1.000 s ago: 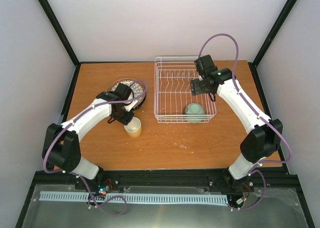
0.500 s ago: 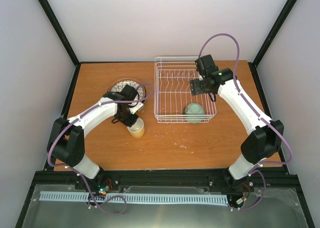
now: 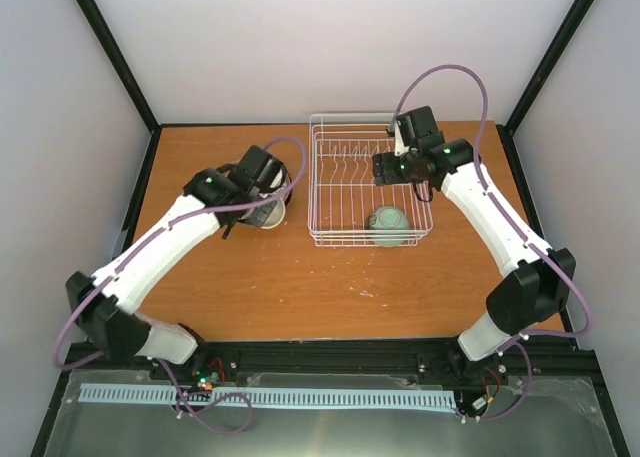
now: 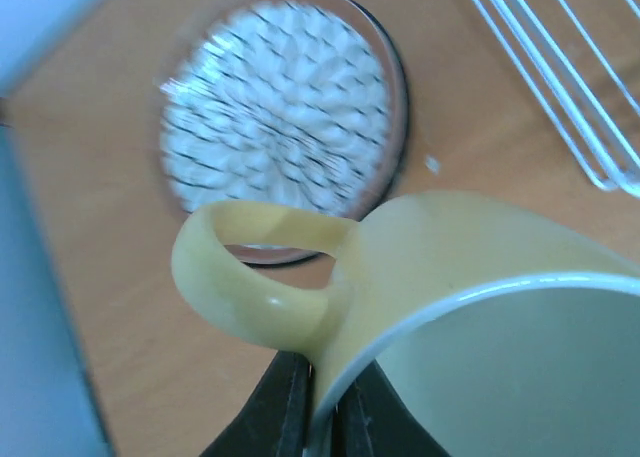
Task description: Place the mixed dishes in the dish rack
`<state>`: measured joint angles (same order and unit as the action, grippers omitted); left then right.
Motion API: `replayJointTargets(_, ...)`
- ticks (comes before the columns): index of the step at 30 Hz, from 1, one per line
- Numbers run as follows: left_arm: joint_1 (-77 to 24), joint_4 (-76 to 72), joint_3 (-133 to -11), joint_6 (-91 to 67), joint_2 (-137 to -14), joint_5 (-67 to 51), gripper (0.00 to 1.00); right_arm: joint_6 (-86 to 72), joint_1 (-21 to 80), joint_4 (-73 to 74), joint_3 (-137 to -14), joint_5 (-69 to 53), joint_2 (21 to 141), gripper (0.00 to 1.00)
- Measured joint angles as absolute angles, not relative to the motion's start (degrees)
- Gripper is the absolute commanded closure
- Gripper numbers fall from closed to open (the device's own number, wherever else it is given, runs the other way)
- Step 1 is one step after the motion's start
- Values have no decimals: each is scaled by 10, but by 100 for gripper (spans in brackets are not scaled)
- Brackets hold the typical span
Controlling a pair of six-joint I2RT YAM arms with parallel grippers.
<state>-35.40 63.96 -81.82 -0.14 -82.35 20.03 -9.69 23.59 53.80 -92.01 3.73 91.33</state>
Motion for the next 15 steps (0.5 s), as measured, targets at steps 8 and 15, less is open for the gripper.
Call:
replayJointTargets(8,-482,350,-654,187,-710,546,99,-151,152,404,-859,-226,896,20)
replayJointTargets(15,-554,-209,-449,650,-726,610,99,-225,139,279,-853,-474,961,20)
